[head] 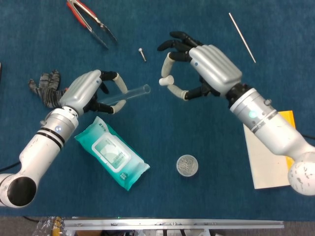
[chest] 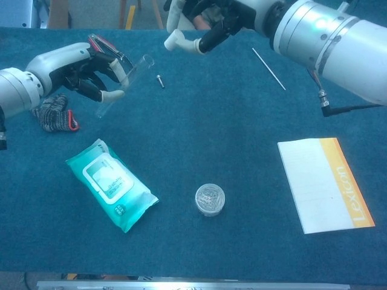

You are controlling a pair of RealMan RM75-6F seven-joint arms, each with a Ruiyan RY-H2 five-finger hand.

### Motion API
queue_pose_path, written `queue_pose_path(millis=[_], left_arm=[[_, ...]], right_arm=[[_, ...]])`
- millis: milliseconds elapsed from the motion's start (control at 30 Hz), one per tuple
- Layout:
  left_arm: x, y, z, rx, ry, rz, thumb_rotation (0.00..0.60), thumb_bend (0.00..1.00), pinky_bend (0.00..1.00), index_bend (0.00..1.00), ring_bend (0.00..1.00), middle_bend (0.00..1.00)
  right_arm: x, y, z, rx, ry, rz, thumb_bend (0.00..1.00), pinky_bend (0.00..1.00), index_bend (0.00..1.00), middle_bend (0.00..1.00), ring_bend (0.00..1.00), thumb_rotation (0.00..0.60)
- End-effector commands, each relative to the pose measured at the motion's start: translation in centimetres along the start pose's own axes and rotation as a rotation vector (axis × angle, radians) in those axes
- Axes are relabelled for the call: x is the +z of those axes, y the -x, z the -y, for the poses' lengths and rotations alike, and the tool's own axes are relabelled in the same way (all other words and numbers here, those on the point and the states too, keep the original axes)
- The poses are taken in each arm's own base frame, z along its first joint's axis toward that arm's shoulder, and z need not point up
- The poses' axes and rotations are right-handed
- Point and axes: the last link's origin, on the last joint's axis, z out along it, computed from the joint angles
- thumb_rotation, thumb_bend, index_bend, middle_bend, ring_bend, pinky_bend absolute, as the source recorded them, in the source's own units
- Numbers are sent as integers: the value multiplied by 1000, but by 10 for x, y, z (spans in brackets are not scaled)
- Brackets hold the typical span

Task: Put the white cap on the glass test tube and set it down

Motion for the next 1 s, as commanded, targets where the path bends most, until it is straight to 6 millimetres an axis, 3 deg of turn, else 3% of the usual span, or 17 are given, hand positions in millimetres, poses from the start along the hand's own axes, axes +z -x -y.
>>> queue_pose_path(millis=[33, 1000], left_arm=[[2, 0, -3, -33, 6, 8, 600, 328, 377, 581, 239, 369], [5, 5, -6, -61, 23, 25, 599, 328, 377, 581, 239, 368]], right_arm=[[1, 3, 2, 9, -7, 3, 308, 175, 553, 238, 60, 600], [16, 23, 5, 54, -20, 20, 308, 175, 553, 238, 60, 600]])
